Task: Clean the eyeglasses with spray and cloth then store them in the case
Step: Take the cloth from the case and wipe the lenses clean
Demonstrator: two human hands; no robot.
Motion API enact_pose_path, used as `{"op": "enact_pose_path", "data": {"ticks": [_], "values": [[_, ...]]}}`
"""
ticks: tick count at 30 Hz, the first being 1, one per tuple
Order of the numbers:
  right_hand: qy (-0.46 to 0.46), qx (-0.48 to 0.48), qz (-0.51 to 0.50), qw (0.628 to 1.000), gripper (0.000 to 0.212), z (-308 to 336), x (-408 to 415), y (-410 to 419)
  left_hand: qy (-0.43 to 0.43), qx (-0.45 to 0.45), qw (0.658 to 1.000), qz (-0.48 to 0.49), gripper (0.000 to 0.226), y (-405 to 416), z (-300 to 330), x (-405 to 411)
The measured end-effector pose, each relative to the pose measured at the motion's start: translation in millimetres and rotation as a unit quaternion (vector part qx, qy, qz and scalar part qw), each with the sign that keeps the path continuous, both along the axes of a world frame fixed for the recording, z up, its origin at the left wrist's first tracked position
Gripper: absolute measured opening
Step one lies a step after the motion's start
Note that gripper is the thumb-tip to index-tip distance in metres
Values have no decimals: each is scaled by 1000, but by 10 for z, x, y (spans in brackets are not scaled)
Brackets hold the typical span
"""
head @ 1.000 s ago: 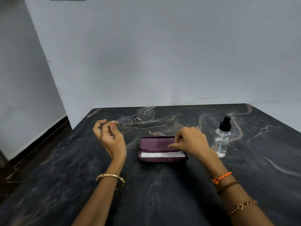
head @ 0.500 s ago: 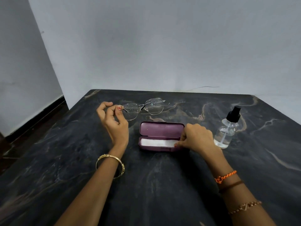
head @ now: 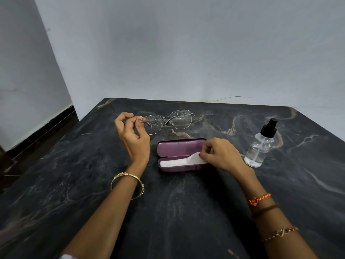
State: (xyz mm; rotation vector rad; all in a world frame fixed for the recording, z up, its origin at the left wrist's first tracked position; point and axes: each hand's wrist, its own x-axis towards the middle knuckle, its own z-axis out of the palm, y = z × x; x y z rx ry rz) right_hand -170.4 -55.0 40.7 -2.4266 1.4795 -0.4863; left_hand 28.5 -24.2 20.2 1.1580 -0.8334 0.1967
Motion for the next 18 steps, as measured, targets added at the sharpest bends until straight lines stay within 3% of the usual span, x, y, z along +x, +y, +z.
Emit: {"op": "enact_pose_path", "data": {"ticks": [4, 7, 9, 12, 14, 16, 18], "values": [[-138, 82, 9, 987, 20, 5, 6, -31, -14, -3, 1000, -9, 14, 17, 6, -23], [-286, 173, -21, 942, 27, -6, 40, -21, -7, 5, 1000, -13, 14, 27, 1, -43], [-386, 254, -53, 885, 19, -1, 64, -32, -13, 5, 1000, -15, 13, 34, 2, -65], [-541, 366, -71, 754, 14, 69, 59, -53, -22, 1, 1000, -16, 12, 39, 12, -101], [-601, 404, -66, 687, 15, 101, 32, -76, -27, -1, 1000, -10, 12, 49, 25, -127], [-643, 424, -59, 635, 14, 103, 8, -91, -26, -2, 1000, -4, 11, 64, 29, -154], [-663, 425, -54, 614, 13, 104, 3, -98, -13, 4, 1000, 0, 12, 76, 33, -178]]}}
